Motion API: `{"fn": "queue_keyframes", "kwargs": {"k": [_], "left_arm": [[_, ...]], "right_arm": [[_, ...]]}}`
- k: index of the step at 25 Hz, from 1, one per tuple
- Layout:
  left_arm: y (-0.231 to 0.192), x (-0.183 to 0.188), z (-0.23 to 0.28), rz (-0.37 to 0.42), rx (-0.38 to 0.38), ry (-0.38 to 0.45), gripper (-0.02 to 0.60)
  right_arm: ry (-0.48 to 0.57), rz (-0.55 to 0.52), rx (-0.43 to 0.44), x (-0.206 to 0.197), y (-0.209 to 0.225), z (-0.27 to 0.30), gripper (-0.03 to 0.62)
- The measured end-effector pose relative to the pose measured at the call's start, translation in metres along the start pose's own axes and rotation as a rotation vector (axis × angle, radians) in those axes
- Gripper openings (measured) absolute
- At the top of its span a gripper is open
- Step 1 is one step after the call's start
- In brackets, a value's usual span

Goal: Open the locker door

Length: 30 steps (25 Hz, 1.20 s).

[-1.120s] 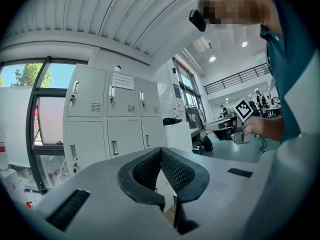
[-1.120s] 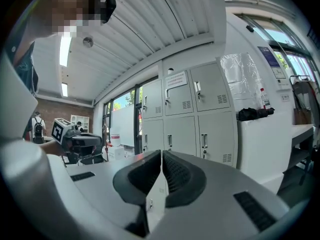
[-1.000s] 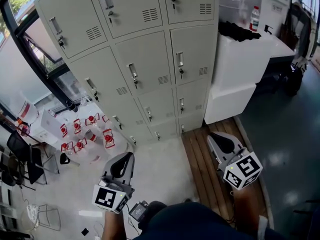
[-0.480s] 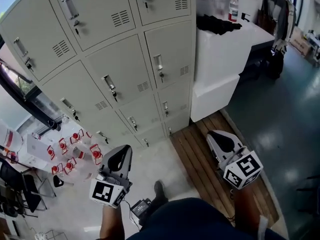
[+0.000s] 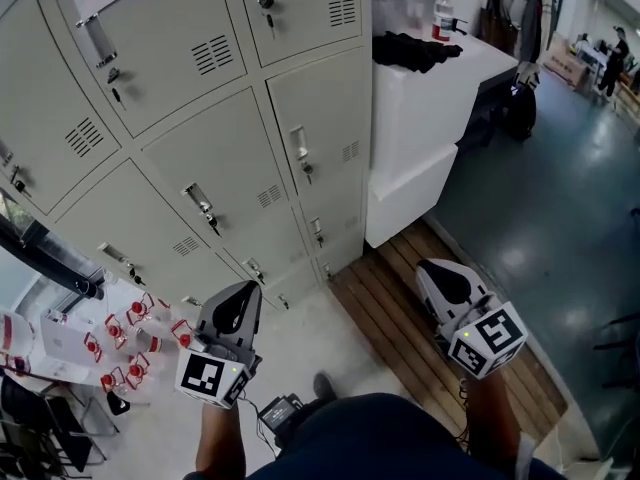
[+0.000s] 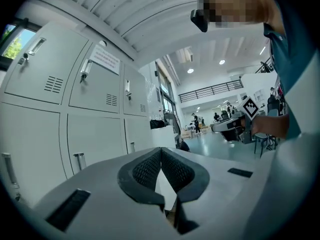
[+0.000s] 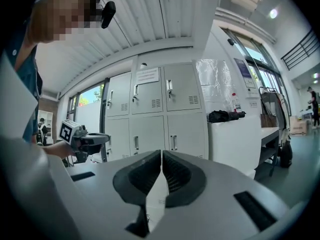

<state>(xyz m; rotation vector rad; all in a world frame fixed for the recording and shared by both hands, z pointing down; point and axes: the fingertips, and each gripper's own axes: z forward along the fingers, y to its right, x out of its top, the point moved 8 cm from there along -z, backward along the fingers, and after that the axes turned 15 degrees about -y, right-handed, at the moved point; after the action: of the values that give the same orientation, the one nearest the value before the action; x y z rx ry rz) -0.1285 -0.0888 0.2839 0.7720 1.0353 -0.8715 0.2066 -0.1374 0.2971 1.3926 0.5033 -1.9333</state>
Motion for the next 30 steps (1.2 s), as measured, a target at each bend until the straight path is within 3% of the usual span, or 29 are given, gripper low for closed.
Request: {"fn": "queue_keyframes", "kwargs": {"k": [4,18,24,30], "left_arm": [[-0.029,0.000,0.011,0.015,-0.051,0.023,0.017],[-0.142,-0.020,0.019,0.044,-0.112,0.042,0.017],[-0.169,-0.033,0.016,-0.004,-0.107,0.053,0.017],[-0.183,-0.046,0.010,-0.023,-0.031,0.006,0.017]], "right_arm": [[0.000,0.009,-0.044,0.009,-0.007,0.016,0.037],[-0.024,0.017,-0.160,0.031,-0.045,0.086,0.037],[-0.059,-0.012,-0.146,0.043,-0.051,0.117,0.037],[-0.068,-0.026,-0.078,0.054,-0.041,0.150,0.037]]}}
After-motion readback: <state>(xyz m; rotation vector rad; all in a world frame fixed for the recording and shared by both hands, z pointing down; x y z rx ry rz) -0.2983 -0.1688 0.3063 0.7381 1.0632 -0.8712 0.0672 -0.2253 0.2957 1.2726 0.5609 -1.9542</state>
